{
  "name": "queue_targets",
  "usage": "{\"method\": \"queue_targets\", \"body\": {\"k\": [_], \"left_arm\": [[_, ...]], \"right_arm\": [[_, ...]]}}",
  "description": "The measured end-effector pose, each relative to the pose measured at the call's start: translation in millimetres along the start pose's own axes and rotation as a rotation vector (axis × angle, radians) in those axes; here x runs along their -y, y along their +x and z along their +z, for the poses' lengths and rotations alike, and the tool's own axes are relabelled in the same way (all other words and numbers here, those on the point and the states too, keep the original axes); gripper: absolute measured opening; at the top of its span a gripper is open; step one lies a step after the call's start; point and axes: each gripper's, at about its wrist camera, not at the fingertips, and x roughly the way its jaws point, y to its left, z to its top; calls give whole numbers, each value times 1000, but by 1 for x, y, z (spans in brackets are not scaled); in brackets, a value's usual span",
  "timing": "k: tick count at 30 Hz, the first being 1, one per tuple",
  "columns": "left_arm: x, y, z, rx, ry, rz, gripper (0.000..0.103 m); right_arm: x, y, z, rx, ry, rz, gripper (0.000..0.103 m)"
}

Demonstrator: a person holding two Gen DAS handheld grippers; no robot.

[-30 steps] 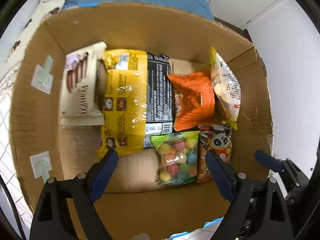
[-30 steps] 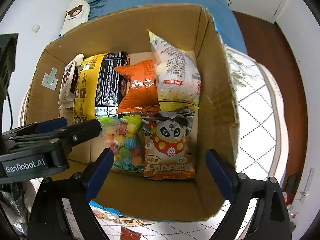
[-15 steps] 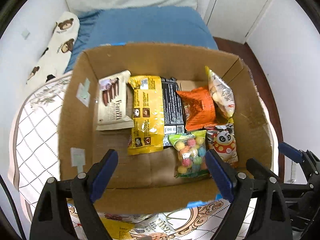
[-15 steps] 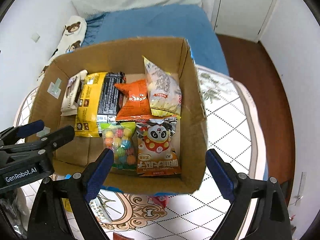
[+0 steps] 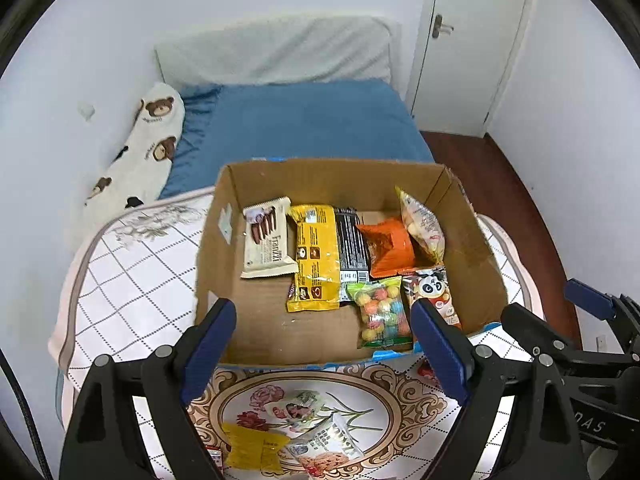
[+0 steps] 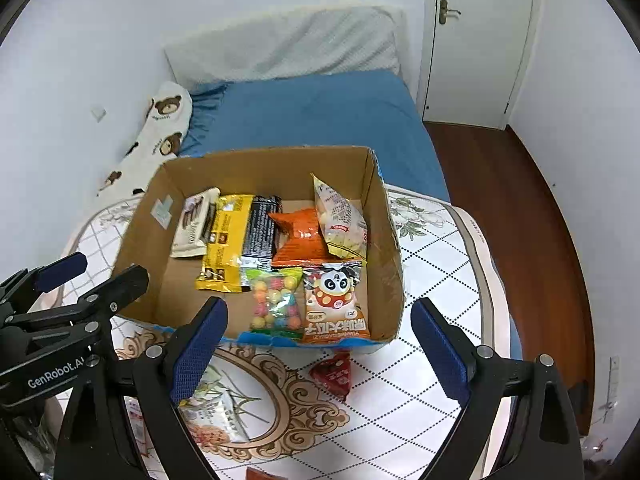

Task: Organize snacks
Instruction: 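Lift both tools out of the box and move back toward the bed, then grasp the red-white spicy strip pack with left tool while right tool grasps the cranberry oat cookie pack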

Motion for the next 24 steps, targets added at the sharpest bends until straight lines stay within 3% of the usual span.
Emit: {"method": "queue_targets", "body": {"k": [8, 11, 13, 17, 19, 24], "left_arm": [[-5, -26, -23, 44, 2, 6, 89], [-15, -27, -43, 23, -10, 17, 89], [-25, -25, -61, -5, -22, 40, 89], [-49, -4, -112, -103, -29, 114, 89], [-66, 13, -141, -191, -37, 149, 89], [-110, 47, -201, -369, -72, 205, 89]], "right_arm": [[-2, -31, -24, 18, 43, 54, 95], [-8, -29, -42, -30, 41, 97, 95], [-14, -14, -62, -113, 32, 112, 95], [-22, 29, -115, -310, 70, 160, 95], [-27, 53, -143, -394, 97, 193, 95], [-52, 92, -172, -457, 86, 219, 95]]}}
